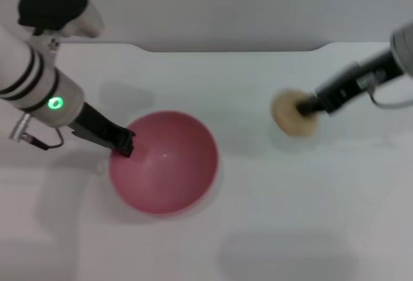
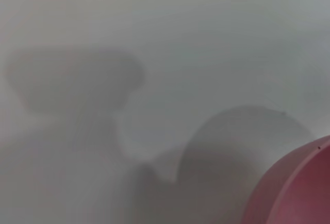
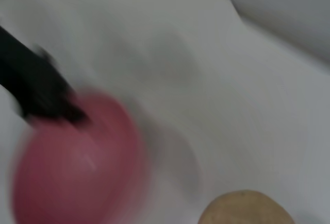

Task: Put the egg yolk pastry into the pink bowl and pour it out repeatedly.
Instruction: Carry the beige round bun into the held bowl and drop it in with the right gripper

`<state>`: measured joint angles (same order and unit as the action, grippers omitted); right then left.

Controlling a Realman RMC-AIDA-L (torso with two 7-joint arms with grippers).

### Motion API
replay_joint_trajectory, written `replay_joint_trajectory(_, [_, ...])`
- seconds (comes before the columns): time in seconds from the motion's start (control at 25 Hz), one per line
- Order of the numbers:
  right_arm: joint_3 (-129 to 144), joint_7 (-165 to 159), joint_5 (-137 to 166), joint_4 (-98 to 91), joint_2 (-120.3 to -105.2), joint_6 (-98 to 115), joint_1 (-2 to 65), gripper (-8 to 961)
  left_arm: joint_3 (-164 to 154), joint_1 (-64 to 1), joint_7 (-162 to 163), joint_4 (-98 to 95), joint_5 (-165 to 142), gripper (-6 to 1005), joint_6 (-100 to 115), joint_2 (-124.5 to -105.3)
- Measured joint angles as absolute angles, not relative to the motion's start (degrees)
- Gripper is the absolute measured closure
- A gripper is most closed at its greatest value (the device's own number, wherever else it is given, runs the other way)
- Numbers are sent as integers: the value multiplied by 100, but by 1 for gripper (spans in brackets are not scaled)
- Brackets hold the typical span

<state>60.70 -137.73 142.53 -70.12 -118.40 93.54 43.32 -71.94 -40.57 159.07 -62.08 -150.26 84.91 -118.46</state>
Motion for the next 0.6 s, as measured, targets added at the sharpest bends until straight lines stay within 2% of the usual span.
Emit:
replay_joint_trajectory(0.24, [6469, -12931, 12724, -7689, -11850, 9432, 4357, 909, -7731, -4283, 16197, -6205, -14902, 1001, 8489, -11874])
replay_joint_trajectory(0.6, [8140, -12746, 12860, -6997, -11874, 8679, 4658, 917, -7980, -4413, 16278, -6216, -14347, 1001, 8358, -11876])
